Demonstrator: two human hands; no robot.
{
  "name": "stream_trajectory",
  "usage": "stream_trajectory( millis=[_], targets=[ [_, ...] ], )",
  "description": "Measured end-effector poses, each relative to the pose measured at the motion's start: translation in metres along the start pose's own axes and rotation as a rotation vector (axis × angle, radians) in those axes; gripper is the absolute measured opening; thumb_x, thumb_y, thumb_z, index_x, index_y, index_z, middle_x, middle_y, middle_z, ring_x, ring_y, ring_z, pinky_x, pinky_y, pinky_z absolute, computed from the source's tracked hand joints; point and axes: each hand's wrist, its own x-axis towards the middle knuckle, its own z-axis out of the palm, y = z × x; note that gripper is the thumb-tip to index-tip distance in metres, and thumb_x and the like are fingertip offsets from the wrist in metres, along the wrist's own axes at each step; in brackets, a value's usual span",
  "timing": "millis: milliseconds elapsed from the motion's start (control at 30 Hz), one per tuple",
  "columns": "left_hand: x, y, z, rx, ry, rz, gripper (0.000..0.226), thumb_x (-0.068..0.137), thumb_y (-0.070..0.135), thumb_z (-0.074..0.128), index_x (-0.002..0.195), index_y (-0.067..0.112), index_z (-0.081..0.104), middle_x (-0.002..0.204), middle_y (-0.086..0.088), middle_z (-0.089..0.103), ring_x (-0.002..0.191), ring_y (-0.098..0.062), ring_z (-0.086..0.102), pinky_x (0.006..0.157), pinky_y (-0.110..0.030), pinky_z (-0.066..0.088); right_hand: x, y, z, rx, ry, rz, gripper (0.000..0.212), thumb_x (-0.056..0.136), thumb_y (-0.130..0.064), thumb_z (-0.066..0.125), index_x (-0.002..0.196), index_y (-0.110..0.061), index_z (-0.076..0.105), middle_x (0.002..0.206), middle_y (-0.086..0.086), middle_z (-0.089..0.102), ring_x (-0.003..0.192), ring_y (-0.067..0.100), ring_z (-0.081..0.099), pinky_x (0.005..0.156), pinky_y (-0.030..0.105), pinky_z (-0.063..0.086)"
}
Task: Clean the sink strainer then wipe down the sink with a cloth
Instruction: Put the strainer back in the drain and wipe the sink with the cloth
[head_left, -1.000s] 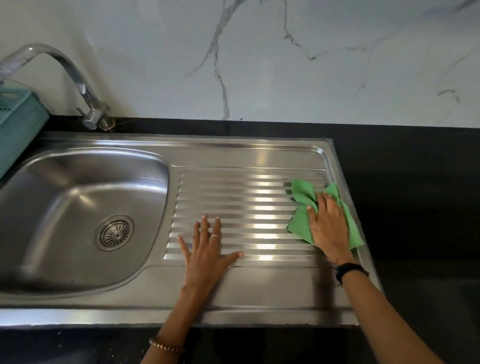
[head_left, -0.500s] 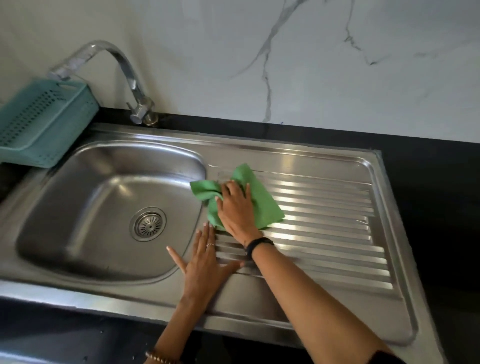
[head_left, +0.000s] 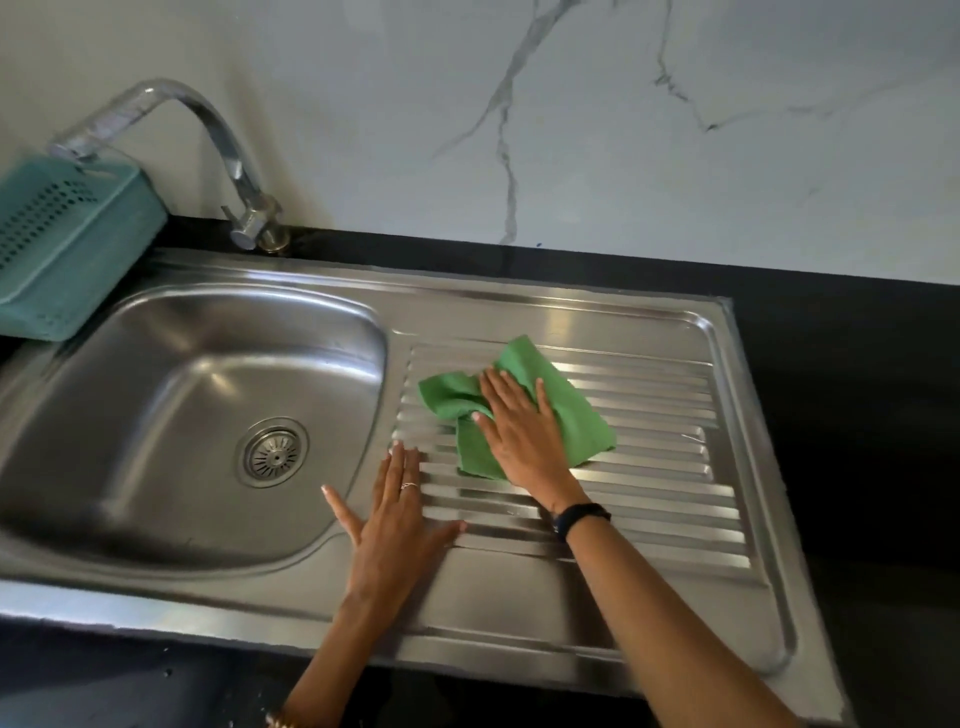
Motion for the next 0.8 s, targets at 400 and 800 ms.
stream_trajectory(
  millis=[400,800],
  targets=[
    [-0.029,0.133,0.045,0.000,-0.205,0.432,0.087,0.082,0.064,0.043,0.147,0.028,-0.002,0.158,0.009,-0.009,0.144,-0.009,-0.013,0.094,-0.057,-0.033,-0.137,0.121,-0.030,0.020,0.105,0.466,0.054,0.098,-0.042,0.022,0.148,-0.023,0.019,0.157,-0.004,0.020,0.145,0.014,0.015,0.118,0.045,0.005],
    [-0.027,0.125,0.043,0.020,-0.161,0.392,0.082,0.083,0.063,0.042,0.147,0.030,0.002,0.157,0.010,-0.012,0.143,-0.007,-0.014,0.093,-0.055,-0.033,-0.119,0.123,-0.035,0.034,0.174,0.539,0.053,0.100,-0.037,0.027,0.147,-0.014,0.024,0.155,0.006,0.024,0.144,0.020,0.017,0.119,0.043,0.008]
  ],
)
